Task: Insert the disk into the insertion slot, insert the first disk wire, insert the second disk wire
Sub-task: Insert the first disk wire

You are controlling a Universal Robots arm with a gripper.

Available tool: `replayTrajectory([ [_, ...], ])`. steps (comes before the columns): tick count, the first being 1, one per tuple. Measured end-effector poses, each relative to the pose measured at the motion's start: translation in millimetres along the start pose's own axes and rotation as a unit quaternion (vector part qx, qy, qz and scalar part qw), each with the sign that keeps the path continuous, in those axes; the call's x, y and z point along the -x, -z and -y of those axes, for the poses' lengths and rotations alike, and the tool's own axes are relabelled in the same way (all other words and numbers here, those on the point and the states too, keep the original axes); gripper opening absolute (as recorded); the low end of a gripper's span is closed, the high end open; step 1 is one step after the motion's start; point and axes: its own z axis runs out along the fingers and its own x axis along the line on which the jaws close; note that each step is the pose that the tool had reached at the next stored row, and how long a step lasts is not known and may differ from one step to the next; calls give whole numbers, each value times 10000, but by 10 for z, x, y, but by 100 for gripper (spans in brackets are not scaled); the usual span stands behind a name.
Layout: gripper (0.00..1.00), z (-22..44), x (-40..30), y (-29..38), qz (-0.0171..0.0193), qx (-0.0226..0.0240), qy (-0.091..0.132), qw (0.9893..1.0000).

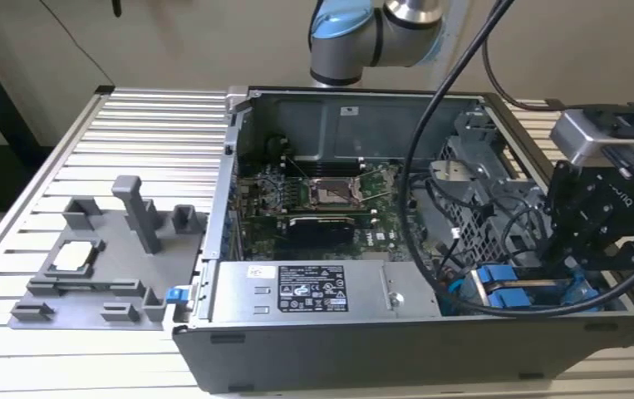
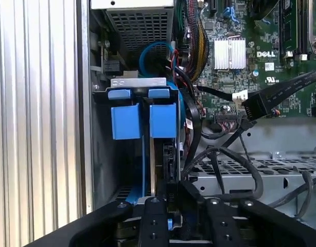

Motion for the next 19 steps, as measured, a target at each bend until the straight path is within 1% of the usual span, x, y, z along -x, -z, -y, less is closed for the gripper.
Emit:
replayTrajectory([
  [4,27,-10,-2,184,-2,0,0,10000],
  [9,27,-21,-4,390,-4,0,0,10000],
  [10,27,-23,-5,422,-3,0,0,10000],
  [12,27,-24,-5,447,-4,0,0,10000],
  [17,27,-25,-3,447,-4,0,0,10000],
  [19,27,-25,22,448,-4,0,1,10000],
])
